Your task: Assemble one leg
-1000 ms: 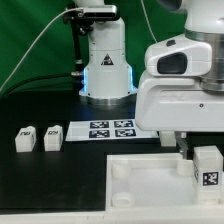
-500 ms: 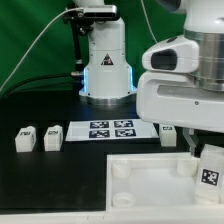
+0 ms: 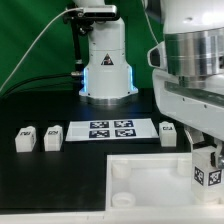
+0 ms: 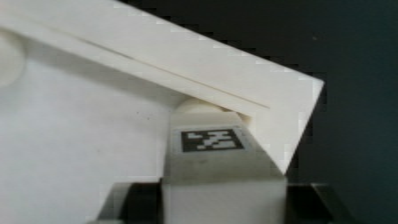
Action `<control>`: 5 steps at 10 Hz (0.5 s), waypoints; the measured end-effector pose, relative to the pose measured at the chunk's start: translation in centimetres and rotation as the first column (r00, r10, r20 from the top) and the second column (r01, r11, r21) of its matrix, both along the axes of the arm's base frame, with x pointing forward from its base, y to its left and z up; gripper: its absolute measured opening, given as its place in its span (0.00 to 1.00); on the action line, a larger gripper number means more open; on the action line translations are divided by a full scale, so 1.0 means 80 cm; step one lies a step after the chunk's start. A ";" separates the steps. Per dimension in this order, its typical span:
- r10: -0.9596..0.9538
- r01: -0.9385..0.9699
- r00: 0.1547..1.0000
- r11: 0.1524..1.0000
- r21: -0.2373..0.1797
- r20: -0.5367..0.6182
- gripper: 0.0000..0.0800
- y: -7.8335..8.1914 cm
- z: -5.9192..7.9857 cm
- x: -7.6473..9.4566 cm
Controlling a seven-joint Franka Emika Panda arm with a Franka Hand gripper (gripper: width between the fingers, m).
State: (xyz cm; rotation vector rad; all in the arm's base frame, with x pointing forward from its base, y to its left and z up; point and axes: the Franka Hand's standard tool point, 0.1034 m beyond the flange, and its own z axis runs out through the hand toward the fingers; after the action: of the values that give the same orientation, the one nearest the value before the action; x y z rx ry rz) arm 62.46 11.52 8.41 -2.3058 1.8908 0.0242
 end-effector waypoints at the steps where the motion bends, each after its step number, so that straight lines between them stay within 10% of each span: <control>1: -0.105 0.105 0.994 0.994 0.034 0.007 0.36 -0.003 0.001 -0.001; 4: -0.106 0.106 0.994 0.993 0.052 0.012 0.37 -0.005 -0.001 -0.002; 5: -0.059 0.058 0.998 0.997 0.046 0.019 0.59 -0.005 -0.002 -0.002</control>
Offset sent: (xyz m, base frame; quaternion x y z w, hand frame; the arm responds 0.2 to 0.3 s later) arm 0.0000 0.0000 0.0000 0.0000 0.0000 -0.0899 0.9960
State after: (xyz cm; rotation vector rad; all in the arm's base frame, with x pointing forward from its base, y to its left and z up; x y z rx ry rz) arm 62.30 11.16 8.28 -2.2118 1.9263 0.0356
